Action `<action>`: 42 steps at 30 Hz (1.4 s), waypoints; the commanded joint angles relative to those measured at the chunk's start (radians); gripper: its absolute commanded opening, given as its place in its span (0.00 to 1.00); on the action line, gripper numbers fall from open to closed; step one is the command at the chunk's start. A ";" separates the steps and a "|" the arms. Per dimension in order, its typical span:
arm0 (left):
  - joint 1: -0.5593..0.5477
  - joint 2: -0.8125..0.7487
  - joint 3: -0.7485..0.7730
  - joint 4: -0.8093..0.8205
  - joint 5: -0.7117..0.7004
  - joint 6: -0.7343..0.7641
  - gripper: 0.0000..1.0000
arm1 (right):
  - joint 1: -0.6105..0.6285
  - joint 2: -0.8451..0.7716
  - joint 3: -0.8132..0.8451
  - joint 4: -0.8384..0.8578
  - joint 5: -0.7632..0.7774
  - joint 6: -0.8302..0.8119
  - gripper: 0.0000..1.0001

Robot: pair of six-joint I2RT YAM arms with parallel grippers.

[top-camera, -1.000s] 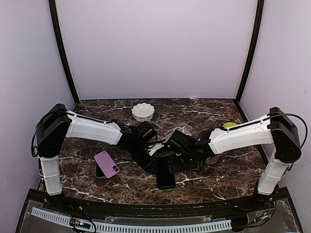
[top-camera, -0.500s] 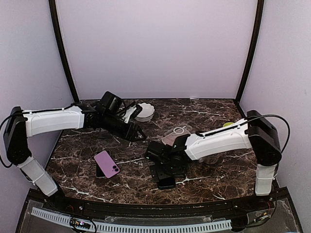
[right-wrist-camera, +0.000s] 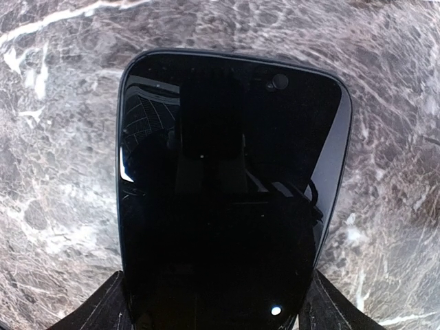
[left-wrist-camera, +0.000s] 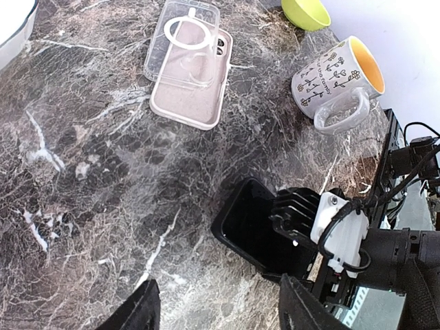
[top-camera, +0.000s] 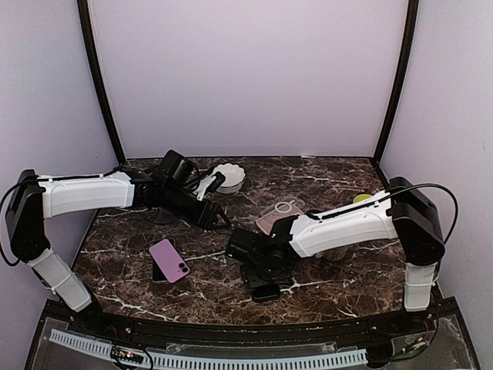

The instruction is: Put the phone into the phone case

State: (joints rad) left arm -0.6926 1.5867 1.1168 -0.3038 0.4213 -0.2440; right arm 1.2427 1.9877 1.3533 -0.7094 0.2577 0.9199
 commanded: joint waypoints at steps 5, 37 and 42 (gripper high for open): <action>0.004 -0.077 -0.070 0.096 0.027 -0.038 0.60 | 0.021 -0.082 -0.003 0.024 0.119 -0.047 0.25; -0.180 -0.237 -0.174 0.717 -0.014 -0.193 0.10 | 0.192 -0.573 -0.340 0.916 0.583 -0.696 0.20; -0.181 -0.244 -0.213 0.692 -0.006 -0.148 0.00 | 0.184 -0.579 -0.346 0.878 0.538 -0.706 0.41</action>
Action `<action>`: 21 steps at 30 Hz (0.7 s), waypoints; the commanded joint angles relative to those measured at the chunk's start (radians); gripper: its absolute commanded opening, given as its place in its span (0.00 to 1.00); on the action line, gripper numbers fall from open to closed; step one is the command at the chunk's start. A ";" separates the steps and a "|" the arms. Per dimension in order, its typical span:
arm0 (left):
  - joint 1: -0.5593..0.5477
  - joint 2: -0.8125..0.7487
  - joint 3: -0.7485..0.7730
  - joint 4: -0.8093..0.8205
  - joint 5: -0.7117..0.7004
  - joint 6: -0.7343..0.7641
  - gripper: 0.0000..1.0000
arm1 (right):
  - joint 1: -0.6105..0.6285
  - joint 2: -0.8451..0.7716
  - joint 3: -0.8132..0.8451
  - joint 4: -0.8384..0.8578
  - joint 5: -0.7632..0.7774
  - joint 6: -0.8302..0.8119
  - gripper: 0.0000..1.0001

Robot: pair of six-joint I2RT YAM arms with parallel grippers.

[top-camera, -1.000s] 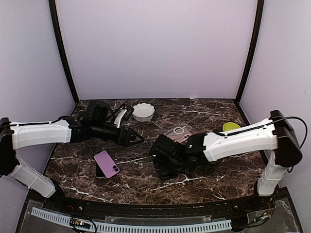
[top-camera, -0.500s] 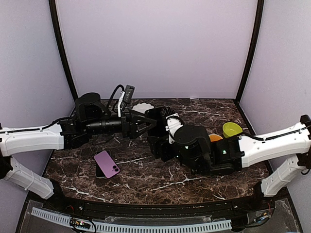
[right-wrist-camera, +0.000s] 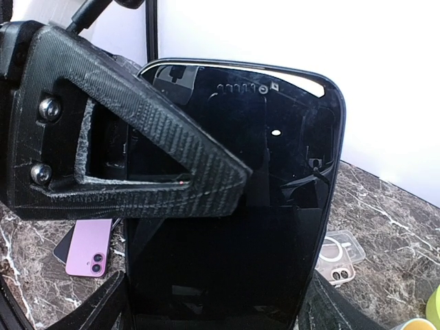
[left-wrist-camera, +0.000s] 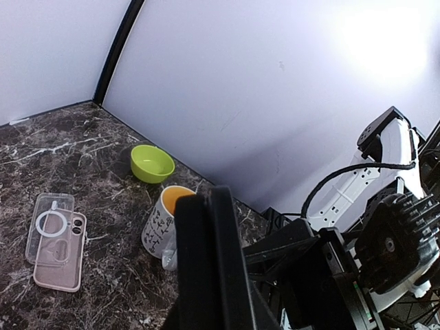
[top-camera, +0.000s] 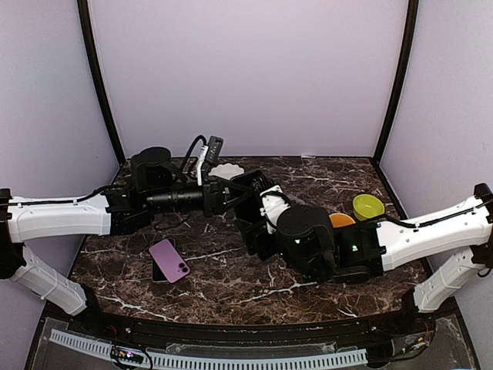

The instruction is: Put the phone into the phone case

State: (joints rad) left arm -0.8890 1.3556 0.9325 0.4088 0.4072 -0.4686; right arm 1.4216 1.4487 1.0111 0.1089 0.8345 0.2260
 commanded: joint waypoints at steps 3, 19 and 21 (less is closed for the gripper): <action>0.015 -0.014 -0.091 -0.008 -0.025 0.168 0.00 | -0.035 -0.075 -0.029 -0.010 -0.164 0.003 0.91; -0.039 0.109 -0.459 0.547 -0.111 0.490 0.00 | -0.231 -0.023 -0.090 0.149 -0.417 -0.049 0.99; -0.038 0.119 -0.503 0.609 -0.117 0.495 0.00 | -0.233 0.023 -0.072 0.184 -0.458 -0.062 0.98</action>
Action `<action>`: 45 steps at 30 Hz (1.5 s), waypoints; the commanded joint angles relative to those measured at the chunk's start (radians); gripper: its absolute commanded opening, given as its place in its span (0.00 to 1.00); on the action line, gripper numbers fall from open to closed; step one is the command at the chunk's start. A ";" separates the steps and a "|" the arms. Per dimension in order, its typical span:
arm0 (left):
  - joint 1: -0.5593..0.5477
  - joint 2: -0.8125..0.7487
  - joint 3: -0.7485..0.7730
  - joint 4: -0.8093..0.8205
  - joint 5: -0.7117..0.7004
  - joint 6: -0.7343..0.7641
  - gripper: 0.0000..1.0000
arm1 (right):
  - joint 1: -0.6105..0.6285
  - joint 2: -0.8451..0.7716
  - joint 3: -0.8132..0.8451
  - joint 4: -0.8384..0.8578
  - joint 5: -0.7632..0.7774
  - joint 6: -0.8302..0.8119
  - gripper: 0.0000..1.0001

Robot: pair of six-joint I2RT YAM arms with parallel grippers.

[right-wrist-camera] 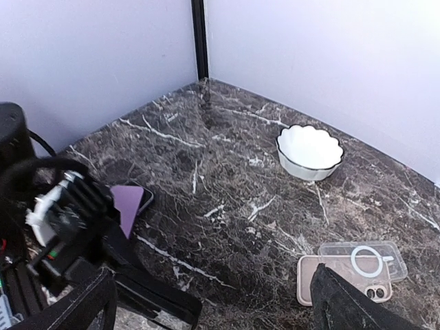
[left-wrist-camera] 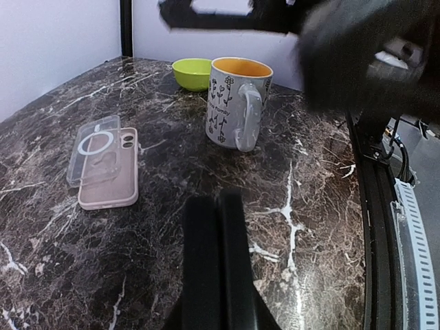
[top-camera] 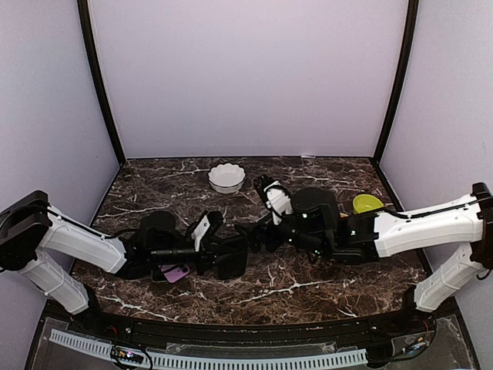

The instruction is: Put the phone into the phone case

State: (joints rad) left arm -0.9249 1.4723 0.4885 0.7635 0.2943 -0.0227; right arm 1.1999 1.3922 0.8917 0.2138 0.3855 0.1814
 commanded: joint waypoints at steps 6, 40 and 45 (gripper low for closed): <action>-0.002 0.036 -0.090 0.290 -0.007 0.034 0.05 | -0.023 0.187 0.081 0.090 -0.033 -0.023 0.99; -0.003 -0.034 -0.108 0.128 0.031 0.026 0.16 | -0.022 0.287 0.038 -0.081 -0.022 -0.034 0.99; -0.002 -0.028 -0.093 0.089 0.049 0.026 0.00 | -0.026 0.254 0.051 -0.096 -0.032 -0.043 0.99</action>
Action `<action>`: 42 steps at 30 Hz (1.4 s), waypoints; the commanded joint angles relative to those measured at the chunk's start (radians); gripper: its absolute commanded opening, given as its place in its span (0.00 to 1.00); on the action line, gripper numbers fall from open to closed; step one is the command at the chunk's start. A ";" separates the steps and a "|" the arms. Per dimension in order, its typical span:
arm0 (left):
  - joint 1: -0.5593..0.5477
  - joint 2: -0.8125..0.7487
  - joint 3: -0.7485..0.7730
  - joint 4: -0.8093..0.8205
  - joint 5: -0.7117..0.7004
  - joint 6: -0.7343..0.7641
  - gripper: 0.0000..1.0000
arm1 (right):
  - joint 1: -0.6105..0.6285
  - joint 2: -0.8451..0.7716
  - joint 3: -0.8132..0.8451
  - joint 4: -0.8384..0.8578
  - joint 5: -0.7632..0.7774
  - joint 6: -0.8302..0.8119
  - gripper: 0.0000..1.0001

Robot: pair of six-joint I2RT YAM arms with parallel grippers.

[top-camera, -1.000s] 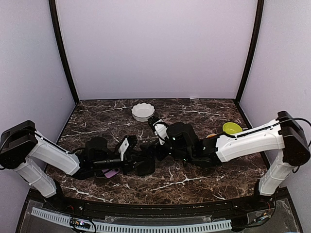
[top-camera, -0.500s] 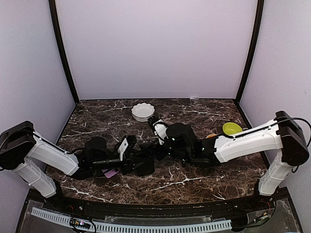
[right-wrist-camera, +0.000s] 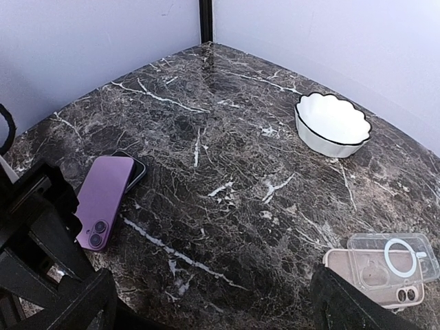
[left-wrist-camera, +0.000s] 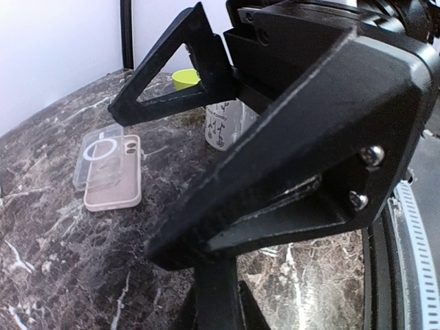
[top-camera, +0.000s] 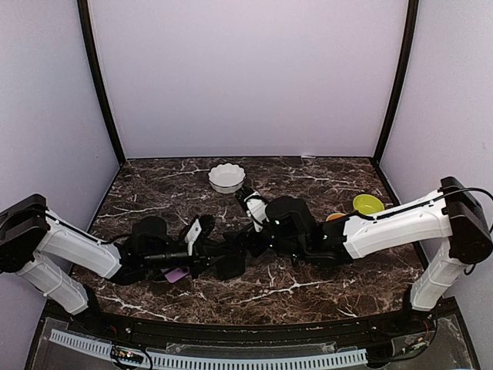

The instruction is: Put the phone into the phone case

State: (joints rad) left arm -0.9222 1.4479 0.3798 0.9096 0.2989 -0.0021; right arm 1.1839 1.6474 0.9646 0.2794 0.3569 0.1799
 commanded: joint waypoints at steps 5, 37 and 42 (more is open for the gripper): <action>-0.004 -0.028 0.027 -0.095 0.066 0.006 0.00 | -0.029 -0.140 -0.021 -0.174 -0.176 -0.116 0.98; -0.007 -0.316 0.256 -0.361 0.340 -0.066 0.00 | -0.113 -0.310 -0.004 -0.157 -0.838 -0.112 0.00; -0.007 -0.309 0.235 -0.326 0.337 -0.092 0.14 | -0.121 -0.378 -0.003 -0.055 -0.895 -0.084 0.00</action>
State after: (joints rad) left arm -0.9215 1.1610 0.5865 0.4854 0.6102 -0.0727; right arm 1.0695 1.3437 0.9417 0.0521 -0.4603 0.0593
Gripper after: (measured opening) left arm 0.116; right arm 0.065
